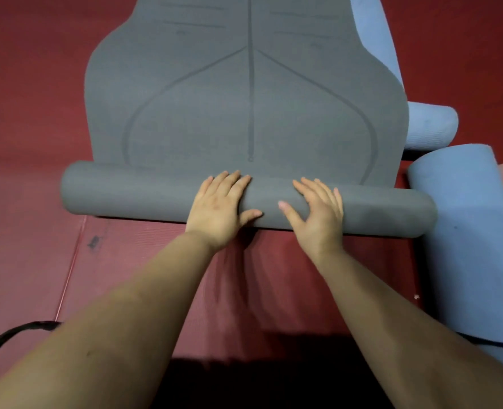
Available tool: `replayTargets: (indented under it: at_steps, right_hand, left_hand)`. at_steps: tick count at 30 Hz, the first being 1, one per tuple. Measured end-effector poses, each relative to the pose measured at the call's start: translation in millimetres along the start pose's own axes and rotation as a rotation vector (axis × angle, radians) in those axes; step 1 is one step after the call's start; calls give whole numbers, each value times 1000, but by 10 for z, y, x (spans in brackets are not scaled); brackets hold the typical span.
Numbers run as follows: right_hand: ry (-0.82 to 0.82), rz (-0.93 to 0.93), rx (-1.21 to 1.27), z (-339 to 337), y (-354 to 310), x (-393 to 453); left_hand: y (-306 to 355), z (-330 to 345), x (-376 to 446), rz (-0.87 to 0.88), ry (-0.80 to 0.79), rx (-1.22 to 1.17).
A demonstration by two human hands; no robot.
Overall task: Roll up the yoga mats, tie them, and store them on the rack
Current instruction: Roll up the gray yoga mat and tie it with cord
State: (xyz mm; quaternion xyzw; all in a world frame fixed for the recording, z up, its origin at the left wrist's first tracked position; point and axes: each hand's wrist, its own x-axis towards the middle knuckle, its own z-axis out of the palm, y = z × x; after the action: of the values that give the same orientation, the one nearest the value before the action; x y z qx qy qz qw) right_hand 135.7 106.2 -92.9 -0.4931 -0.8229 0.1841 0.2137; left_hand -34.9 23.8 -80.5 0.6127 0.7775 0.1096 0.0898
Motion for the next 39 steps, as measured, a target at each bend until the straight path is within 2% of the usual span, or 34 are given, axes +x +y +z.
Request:
replayTargets:
  at_steps: [2,6,8,15,19,32,36,39]
  right_hand:
    - [28,-18,-63,28,-15,-50]
    - [-227,11,-129,-46,-25,245]
    - [-290,-30,-160,-77,10,286]
    - [-81,-154,-122,-72,36,45]
    - [-39,-196,-126,-131,43,-205]
    - [-183,-92,-125,-429,-116,-1486]
    - [-209,-58,-120,-432,-151,-1564]
    - [-176,-102,-225,-365,-125,-1662]
  left_hand:
    - [-83,-88,148,45,-116,17]
    - [-115,-112,380,66,-186,43]
    - [-76,-150,440,66,-239,52]
    - [23,-138,195,66,-178,14]
    - [141,-125,-121,32,-144,9]
    - [373,-141,-1348,30,-312,-36]
    - [336,-68,-1520,43,-199,-9]
    - [282,32,-1517,82,-127,9]
